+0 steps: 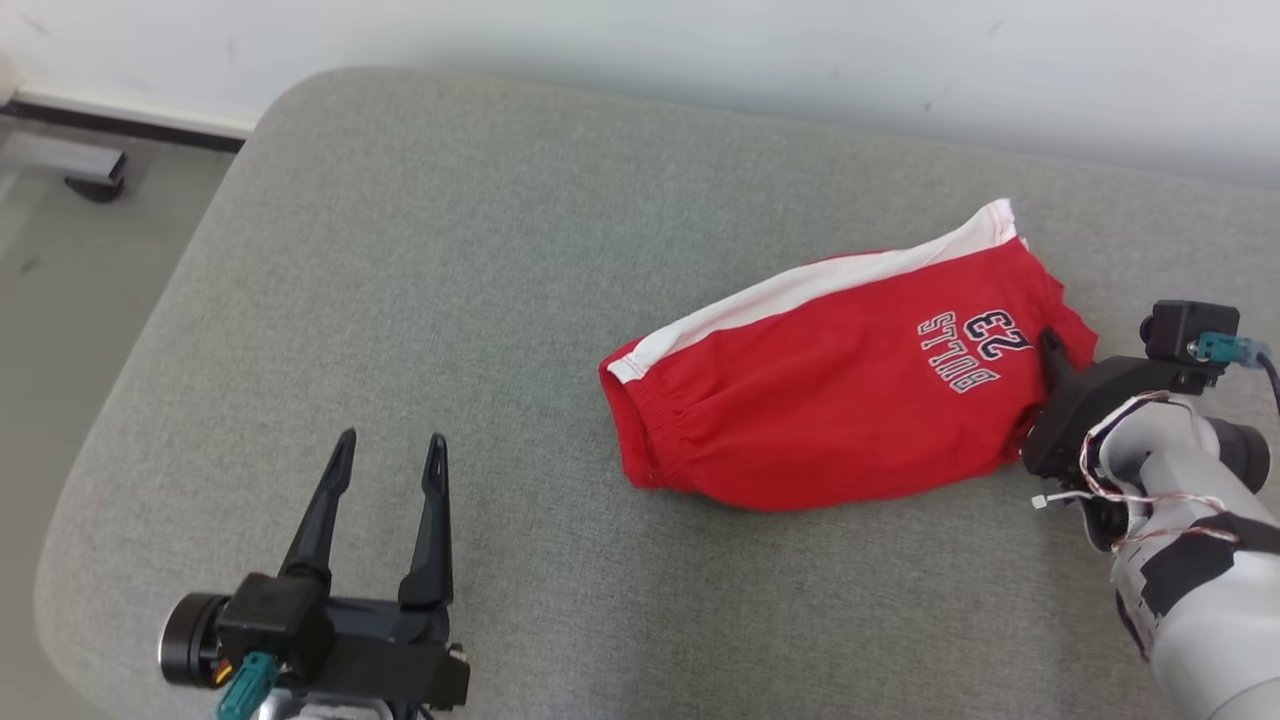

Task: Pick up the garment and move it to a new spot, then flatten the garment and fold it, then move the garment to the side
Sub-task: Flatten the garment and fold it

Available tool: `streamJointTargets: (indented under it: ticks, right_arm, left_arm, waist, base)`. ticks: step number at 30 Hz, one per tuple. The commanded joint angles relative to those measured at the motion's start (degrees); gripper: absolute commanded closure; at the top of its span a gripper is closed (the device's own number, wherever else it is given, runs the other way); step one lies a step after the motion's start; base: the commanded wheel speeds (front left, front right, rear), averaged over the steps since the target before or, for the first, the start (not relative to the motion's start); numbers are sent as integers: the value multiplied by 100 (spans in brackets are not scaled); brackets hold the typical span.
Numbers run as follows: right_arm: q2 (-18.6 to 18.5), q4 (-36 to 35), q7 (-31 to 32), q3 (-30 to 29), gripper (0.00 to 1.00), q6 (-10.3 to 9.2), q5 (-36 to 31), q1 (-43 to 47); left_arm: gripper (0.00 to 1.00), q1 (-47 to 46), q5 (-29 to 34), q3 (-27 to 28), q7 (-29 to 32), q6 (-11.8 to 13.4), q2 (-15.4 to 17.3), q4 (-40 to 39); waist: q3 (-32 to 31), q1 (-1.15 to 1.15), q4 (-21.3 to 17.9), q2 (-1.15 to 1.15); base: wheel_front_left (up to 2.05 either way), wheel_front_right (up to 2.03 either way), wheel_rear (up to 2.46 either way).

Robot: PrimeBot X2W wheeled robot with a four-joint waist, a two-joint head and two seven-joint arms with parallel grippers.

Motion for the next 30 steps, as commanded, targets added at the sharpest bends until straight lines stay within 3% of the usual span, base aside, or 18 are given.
streamJointTargets:
  ticks: [1,10,16,25,26,27,30]
  right_arm:
    - [48,-48,-40,35,100,-17,50,114]
    - [-199,-1230,-122,286,100,-17,928,1303]
    - [-438,-2098,-71,72,100,-17,1349,2438]
    - [-344,-3205,224,-572,100,-17,983,3796]
    - [-328,-3308,289,-671,59,-17,865,3865]
    - [-302,-3419,319,-793,0,-17,759,3899]
    - [-227,-3693,484,-1102,0,-17,323,3911]
  left_arm:
    - [0,85,10,29,-17,-20,-13,23]
    - [0,425,154,252,-17,-126,-40,85]
    - [0,559,224,343,-17,-166,-55,61]
    - [0,722,320,464,-17,-231,-36,41]
    - [0,721,326,475,-17,-240,-36,41]
    - [0,716,325,487,-17,-248,-38,40]
    - [0,691,318,484,-17,-258,-44,62]
  waist:
    - [-151,0,-110,0]
    - [-659,0,-549,0]
    - [-779,0,-784,0]
    - [-861,0,-989,0]
    - [-855,0,-1002,0]
    - [-850,0,-1011,0]
    - [-839,0,-1005,0]
  base:
    - [0,0,0]
    - [0,0,0]
    - [0,0,0]
    - [0,0,0]
    - [0,0,0]
    - [0,0,0]
    - [0,0,0]
